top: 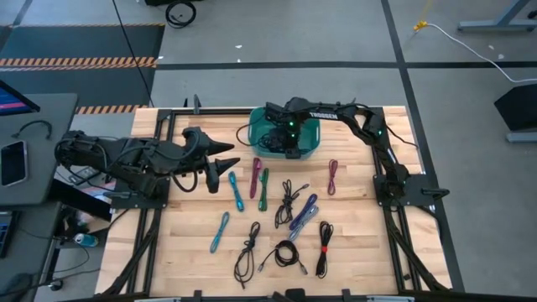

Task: Pick and place USB-C Cables
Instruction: Put the left purple charger cable into the light blue bin, then put the top blue charger cable into the light blue bin

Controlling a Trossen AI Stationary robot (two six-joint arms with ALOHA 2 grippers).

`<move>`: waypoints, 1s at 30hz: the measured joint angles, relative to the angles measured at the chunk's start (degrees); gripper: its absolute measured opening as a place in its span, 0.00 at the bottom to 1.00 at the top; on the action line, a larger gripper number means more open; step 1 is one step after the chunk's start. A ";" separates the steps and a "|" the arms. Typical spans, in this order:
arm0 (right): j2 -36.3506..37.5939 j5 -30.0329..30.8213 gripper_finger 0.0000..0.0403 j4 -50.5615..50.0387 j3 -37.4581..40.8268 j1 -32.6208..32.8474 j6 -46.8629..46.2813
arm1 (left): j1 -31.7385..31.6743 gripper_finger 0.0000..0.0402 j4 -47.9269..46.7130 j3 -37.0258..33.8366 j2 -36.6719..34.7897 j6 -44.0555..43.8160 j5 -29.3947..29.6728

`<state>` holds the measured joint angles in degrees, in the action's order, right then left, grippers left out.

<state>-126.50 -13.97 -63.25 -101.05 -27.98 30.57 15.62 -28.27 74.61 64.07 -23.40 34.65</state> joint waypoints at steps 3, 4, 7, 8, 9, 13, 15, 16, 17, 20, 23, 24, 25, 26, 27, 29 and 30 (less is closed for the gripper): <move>0.00 0.40 0.22 0.09 -1.21 0.19 -0.17 | 0.00 0.54 0.04 0.00 0.00 0.00 0.00; 0.02 0.89 0.25 0.16 -1.86 0.30 -0.30 | 0.00 0.54 0.06 0.00 0.00 0.00 0.02; 0.02 1.17 0.32 -0.94 -4.18 0.66 -0.44 | 0.00 0.54 0.04 0.00 0.00 0.00 0.00; 0.02 1.20 0.33 -1.73 -5.47 0.91 -0.52 | 0.00 0.54 0.02 0.00 0.00 0.00 0.02; 0.03 1.15 0.33 -2.36 -6.96 1.24 -0.54 | 0.00 0.54 -0.13 0.00 0.00 0.01 0.00; 0.04 1.07 0.34 -8.20 -15.37 2.78 -1.00 | -0.07 0.54 -1.73 0.00 0.00 -0.02 0.02; 0.17 0.55 0.34 -10.42 -20.12 3.67 -1.63 | -0.07 0.54 -2.23 0.00 0.00 -0.34 0.03; 0.49 0.05 0.34 -11.13 -22.16 4.07 -2.66 | -0.07 0.54 -2.81 0.00 0.00 -0.90 0.04; 0.89 -0.71 0.34 -11.75 -24.19 4.59 -3.75 | -0.07 0.54 -3.69 0.00 0.00 -1.66 0.07; 2.04 -2.79 0.34 -15.65 -30.27 6.06 -6.01 | -0.07 0.54 -7.21 0.00 0.02 -4.59 0.13; 3.09 -3.04 0.34 -19.59 -34.07 7.86 -8.44 | -0.07 0.54 -12.26 0.00 0.02 -8.69 0.19; 4.17 -3.19 0.34 -20.24 -33.65 8.51 -9.62 | -0.07 0.54 -14.18 0.00 0.02 -10.26 0.22; 5.31 -3.42 0.34 -20.63 -32.89 9.11 -10.52 | -0.07 0.54 -16.19 0.00 0.02 -12.01 0.27; 6.30 -3.50 0.34 -21.49 -32.47 9.73 -11.36 | -0.07 0.54 -18.46 0.00 0.02 -14.14 0.54; 7.29 -3.47 0.34 -22.63 -32.35 10.29 -12.60 | -0.05 0.54 -20.92 0.00 0.11 -16.44 1.29; 8.67 -2.75 0.34 -24.93 -32.34 11.30 -15.44 | -0.07 0.54 -25.40 0.00 0.84 -22.08 2.92; 9.29 -2.26 0.34 -26.00 -32.33 11.73 -16.78 | -0.07 0.54 -28.04 -0.03 1.07 -24.94 3.66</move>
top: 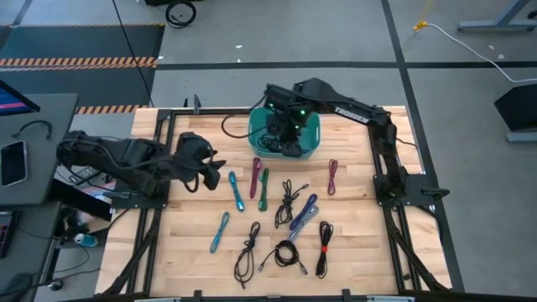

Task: Pick and place USB-C Cables
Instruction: Put the top blue charger cable into the light blue bin

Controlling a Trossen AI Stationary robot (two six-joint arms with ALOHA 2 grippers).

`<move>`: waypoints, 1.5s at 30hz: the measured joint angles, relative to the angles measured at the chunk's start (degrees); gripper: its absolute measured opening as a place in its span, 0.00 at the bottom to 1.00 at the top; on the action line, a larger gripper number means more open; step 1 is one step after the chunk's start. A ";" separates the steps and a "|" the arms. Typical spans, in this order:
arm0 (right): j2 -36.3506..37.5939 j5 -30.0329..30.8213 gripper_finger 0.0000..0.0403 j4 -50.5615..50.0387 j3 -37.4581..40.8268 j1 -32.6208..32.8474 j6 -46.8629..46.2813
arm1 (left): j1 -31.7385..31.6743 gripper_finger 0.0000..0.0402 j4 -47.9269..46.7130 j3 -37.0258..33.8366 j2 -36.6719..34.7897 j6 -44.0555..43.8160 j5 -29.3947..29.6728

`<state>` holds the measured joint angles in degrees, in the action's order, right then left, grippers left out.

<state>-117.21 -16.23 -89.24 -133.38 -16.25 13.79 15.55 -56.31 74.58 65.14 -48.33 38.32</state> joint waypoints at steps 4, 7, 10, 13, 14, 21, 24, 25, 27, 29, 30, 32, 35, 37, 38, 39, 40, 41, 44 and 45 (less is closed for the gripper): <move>2.46 0.66 0.34 -0.74 0.08 1.68 -4.52 | -0.75 0.53 -7.22 0.06 2.64 -11.66 0.98; 4.43 0.63 0.34 -0.79 0.04 2.55 -6.46 | -1.28 0.52 -11.34 0.03 6.10 -19.40 0.90; 5.91 1.99 0.34 -0.80 0.06 3.35 -7.65 | -1.56 0.50 -15.11 0.01 10.68 -24.85 -1.83; 7.69 3.21 0.34 -0.80 0.06 3.80 -8.25 | -1.88 0.50 -17.29 0.03 15.99 -27.44 -5.76; 8.22 3.23 0.34 -0.80 0.06 3.80 -8.28 | -1.88 0.50 -17.12 0.03 17.69 -27.64 -7.10; 11.41 4.64 0.34 -0.80 0.06 3.80 -8.73 | -1.88 0.50 -17.05 0.03 28.19 -31.11 -14.33; 12.31 4.66 0.34 -0.80 0.06 3.80 -8.32 | -1.88 0.50 -16.69 0.03 32.12 -33.66 -16.46; 12.52 4.66 0.34 -0.80 0.06 3.80 -8.02 | -1.88 0.51 -16.47 0.03 33.28 -34.65 -17.18; 12.96 4.66 0.34 -0.80 0.06 3.80 -7.35 | -1.88 0.51 -15.68 0.03 35.22 -36.94 -18.51; 13.40 4.66 0.34 -0.78 0.06 3.78 -6.24 | -2.04 0.51 -14.53 0.01 36.79 -38.67 -19.67; 13.48 4.66 0.34 -0.80 0.06 3.78 -5.88 | -2.30 0.51 -13.73 0.01 37.43 -39.76 -20.33; 13.49 4.66 0.34 -0.79 0.06 3.80 -5.16 | -3.03 0.51 -11.66 0.01 38.14 -41.72 -21.61; 13.44 4.65 0.34 -0.78 0.06 3.80 -3.67 | -4.26 0.51 -8.13 0.01 38.81 -42.60 -22.07; 13.44 4.61 0.34 -0.78 0.06 3.82 -3.16 | -5.29 0.51 -5.39 0.01 38.89 -42.63 -22.09; 13.44 4.61 0.34 -0.78 0.06 3.82 -3.11 | -5.82 0.51 -4.12 0.01 38.89 -42.63 -22.10; 13.44 4.63 0.34 -0.78 0.06 3.82 -3.09 | -6.35 0.51 -3.13 0.01 38.89 -42.63 -22.10; 13.44 4.62 0.34 -0.78 0.06 3.82 -3.04 | -6.85 0.51 -2.43 0.01 38.89 -42.63 -22.11; 13.44 4.63 0.34 -0.78 0.06 3.82 -2.80 | -7.25 0.51 -2.13 0.01 38.89 -42.61 -22.24; 13.42 4.60 0.34 -0.78 0.06 3.82 -1.50 | -8.09 0.51 -3.00 0.01 38.89 -42.49 -23.39; 13.42 4.59 0.34 -0.78 0.06 3.82 -1.08 | -8.18 0.50 -3.43 0.01 38.89 -42.30 -23.53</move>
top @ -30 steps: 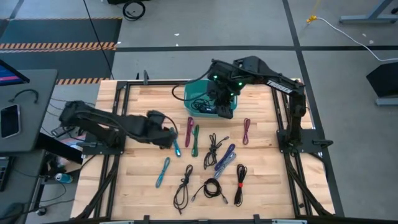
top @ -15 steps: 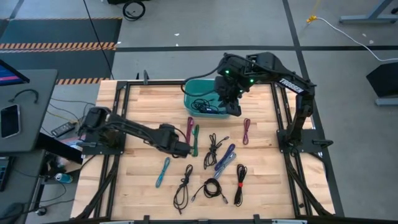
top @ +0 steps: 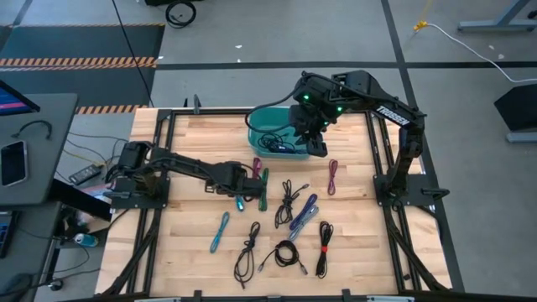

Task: Pick and place USB-C Cables
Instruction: Put the top blue charger cable into the light blue bin

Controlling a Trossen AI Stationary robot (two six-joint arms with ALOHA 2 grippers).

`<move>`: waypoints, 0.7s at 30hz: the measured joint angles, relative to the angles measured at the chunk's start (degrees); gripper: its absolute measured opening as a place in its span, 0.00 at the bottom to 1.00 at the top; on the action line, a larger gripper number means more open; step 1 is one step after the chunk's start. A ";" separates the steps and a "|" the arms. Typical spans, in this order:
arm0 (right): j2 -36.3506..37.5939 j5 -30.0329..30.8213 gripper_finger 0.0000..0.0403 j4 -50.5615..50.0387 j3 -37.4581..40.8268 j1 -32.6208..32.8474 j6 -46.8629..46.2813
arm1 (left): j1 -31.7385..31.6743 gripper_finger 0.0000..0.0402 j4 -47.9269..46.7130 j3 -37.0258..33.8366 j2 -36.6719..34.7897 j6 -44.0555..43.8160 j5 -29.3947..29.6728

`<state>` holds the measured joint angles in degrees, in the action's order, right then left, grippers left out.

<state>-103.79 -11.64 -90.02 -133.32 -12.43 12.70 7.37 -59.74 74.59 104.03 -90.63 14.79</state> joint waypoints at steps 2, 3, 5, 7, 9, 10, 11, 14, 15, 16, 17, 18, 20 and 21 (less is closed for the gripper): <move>0.00 0.02 0.34 0.00 0.00 0.00 0.84 | -0.08 0.50 -0.23 0.00 0.00 0.00 -0.07; 0.00 0.02 0.34 0.00 0.00 0.00 0.99 | -0.08 0.50 -0.15 0.00 0.00 -0.02 -0.07; 0.00 0.00 0.34 0.00 0.00 0.00 1.01 | -0.08 0.50 -0.13 0.00 0.09 -0.13 -0.06; 0.00 0.01 0.34 0.00 0.00 0.00 1.41 | -0.19 0.50 0.10 0.00 1.07 -0.19 0.01; -0.02 0.00 0.34 0.00 0.00 0.00 1.98 | -0.19 0.50 0.24 -0.02 2.57 -0.19 -0.02; -0.02 0.02 0.34 0.02 0.00 0.00 2.08 | -0.21 0.50 0.78 -0.02 3.21 -0.17 -0.08; -0.02 0.02 0.34 0.00 0.00 0.00 2.12 | -0.21 0.50 0.91 -0.02 4.09 -0.17 -0.32; -0.02 0.00 0.34 0.00 0.00 0.00 2.46 | -0.42 0.50 1.44 -0.02 6.17 -0.17 -1.89; -0.02 0.00 0.34 0.00 0.00 0.00 2.48 | -0.52 0.50 2.20 -0.02 6.58 -0.15 -2.81; -0.02 0.00 0.34 0.00 0.00 0.00 2.48 | -0.73 0.50 2.91 -0.02 6.91 -0.13 -3.51; -0.02 0.00 0.34 0.00 0.00 0.00 2.45 | -0.81 0.50 3.78 -0.01 7.39 -0.13 -3.77; -0.02 -0.01 0.34 0.00 0.00 0.00 2.44 | -0.85 0.50 4.24 0.00 7.79 -0.10 -3.84; -0.02 -0.30 0.34 0.00 0.00 0.04 2.41 | -0.87 0.50 5.49 -0.02 8.67 0.35 -3.99; -0.02 -0.48 0.34 0.02 0.00 0.04 2.41 | -0.87 0.50 6.56 -0.02 9.10 0.81 -4.02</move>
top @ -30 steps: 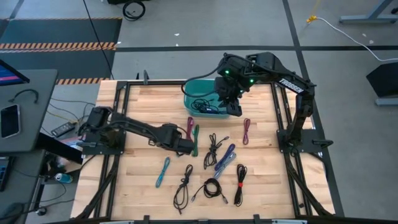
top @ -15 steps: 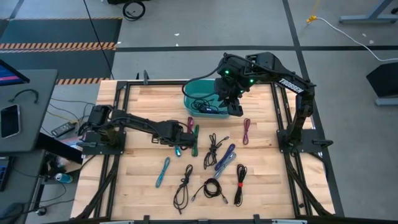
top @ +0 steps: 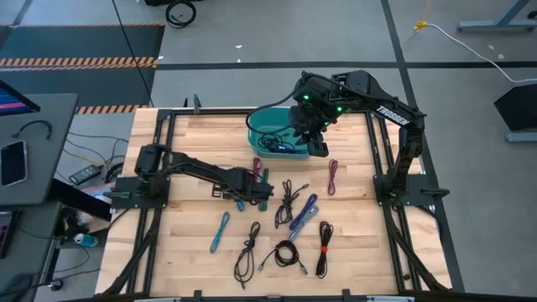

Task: Pick and place USB-C Cables
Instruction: Put the top blue charger cable into the light blue bin

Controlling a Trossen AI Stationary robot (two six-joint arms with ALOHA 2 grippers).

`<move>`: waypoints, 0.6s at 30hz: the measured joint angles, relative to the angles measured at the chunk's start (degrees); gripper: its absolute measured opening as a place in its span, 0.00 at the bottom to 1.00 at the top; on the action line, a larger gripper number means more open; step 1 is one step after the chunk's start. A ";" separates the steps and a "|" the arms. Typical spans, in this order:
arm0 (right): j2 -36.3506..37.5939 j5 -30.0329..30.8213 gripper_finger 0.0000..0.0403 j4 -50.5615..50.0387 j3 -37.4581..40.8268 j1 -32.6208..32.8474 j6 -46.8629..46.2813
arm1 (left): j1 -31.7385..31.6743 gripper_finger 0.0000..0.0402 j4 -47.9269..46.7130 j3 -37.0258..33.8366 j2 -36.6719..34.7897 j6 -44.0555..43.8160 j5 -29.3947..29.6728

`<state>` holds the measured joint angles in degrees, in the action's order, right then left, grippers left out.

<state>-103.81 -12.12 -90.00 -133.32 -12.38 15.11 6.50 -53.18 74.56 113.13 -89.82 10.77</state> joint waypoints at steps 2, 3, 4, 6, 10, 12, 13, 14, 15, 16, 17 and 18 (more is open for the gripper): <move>0.00 -0.15 0.34 -0.01 0.00 0.00 -0.04 | 0.00 0.50 1.31 0.09 0.95 0.59 -0.37; 0.00 -0.15 0.34 -0.01 0.00 0.00 -0.07 | 0.00 0.49 1.47 0.09 1.10 0.74 -0.48; 0.00 -0.13 0.34 0.00 0.00 0.00 -0.11 | 0.02 0.49 1.77 0.11 1.40 1.27 -0.52; 0.00 -0.15 0.34 -0.02 0.00 0.00 -0.11 | 0.02 0.46 2.01 0.25 1.85 3.05 -0.74; 0.00 -0.15 0.34 -0.02 0.00 0.00 -0.11 | -0.05 0.30 2.00 0.24 1.55 6.60 -0.99; -0.02 -0.13 0.34 0.00 0.00 0.00 -0.13 | -0.37 0.17 1.77 0.11 0.86 8.00 -1.24; -0.02 -0.13 0.34 0.00 0.00 0.00 -0.12 | -0.60 0.10 1.32 0.01 0.37 8.93 -1.10; -0.02 -0.13 0.34 -0.02 0.00 0.00 -0.13 | -0.76 0.06 0.56 -0.15 -0.26 9.52 -0.65; -0.02 -0.14 0.34 0.00 0.00 0.00 -0.13 | -0.99 0.05 -0.02 -0.29 -1.08 10.10 0.00; -0.02 -0.12 0.34 -0.01 0.00 0.00 -0.14 | -1.23 0.05 0.18 -0.12 -1.91 10.92 0.42; -0.02 -0.07 0.34 -0.01 0.00 0.00 -0.30 | -1.52 0.05 0.04 0.01 -2.95 11.70 0.76; -0.02 0.10 0.34 -0.02 0.00 0.00 -0.34 | -1.82 0.05 -0.64 0.09 -4.20 12.70 1.00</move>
<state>-103.83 -12.02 -90.02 -133.32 -12.38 14.77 4.68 -53.82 74.66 108.94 -77.12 11.77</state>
